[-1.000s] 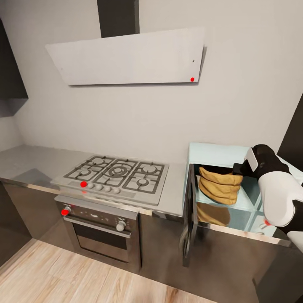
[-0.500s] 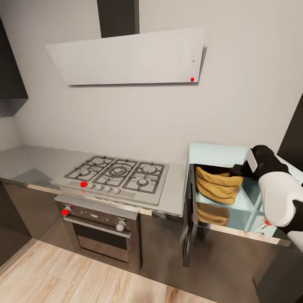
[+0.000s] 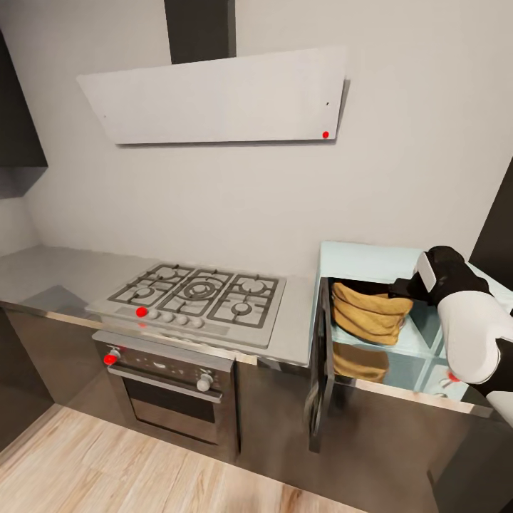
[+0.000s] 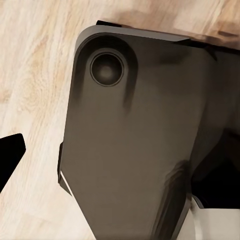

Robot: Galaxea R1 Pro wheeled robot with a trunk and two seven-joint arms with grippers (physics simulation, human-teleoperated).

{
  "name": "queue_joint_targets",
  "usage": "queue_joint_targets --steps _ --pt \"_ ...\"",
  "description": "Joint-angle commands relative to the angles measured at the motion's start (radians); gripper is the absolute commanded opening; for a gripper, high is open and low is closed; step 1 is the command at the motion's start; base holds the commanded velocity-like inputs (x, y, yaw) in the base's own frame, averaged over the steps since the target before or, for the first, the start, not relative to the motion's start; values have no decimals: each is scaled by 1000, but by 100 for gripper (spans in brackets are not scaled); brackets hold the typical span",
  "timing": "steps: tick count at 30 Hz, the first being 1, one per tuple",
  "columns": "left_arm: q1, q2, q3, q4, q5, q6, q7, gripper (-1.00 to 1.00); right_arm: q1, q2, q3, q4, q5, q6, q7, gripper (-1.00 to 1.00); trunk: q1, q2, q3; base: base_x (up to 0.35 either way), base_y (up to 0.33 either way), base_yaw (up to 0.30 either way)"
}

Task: In the kitchen, take the popcorn bag from the countertop, put it into the microwave, and heat it until the popcorn is cooked so the cooked popcorn ends up inside the bag.

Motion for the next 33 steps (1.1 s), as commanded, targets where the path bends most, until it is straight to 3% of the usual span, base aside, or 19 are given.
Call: queue_joint_targets --steps 1,13,18,24,33 --pt "0 0 2 -1 4 -2 1 100 -1 1 -8 -4 -8 3 7 100 3 0 -1 -11 0 0" --pt "0 -2 1 -1 1 -2 1 100 -1 -9 -7 -5 -9 3 108 100 3 0 -1 -294 0 0" --pt "0 -2 1 -1 0 -2 1 100 -1 -13 -6 -68 -8 3 186 100 3 0 -1 -322 0 0" --pt "0 0 2 -1 1 -3 0 100 -1 -13 -6 -71 -4 3 277 100 3 0 -1 -49 0 0" --pt "0 0 2 -1 2 -2 1 100 45 0 3 -59 1 3 290 100 3 0 -1 0 0 0"
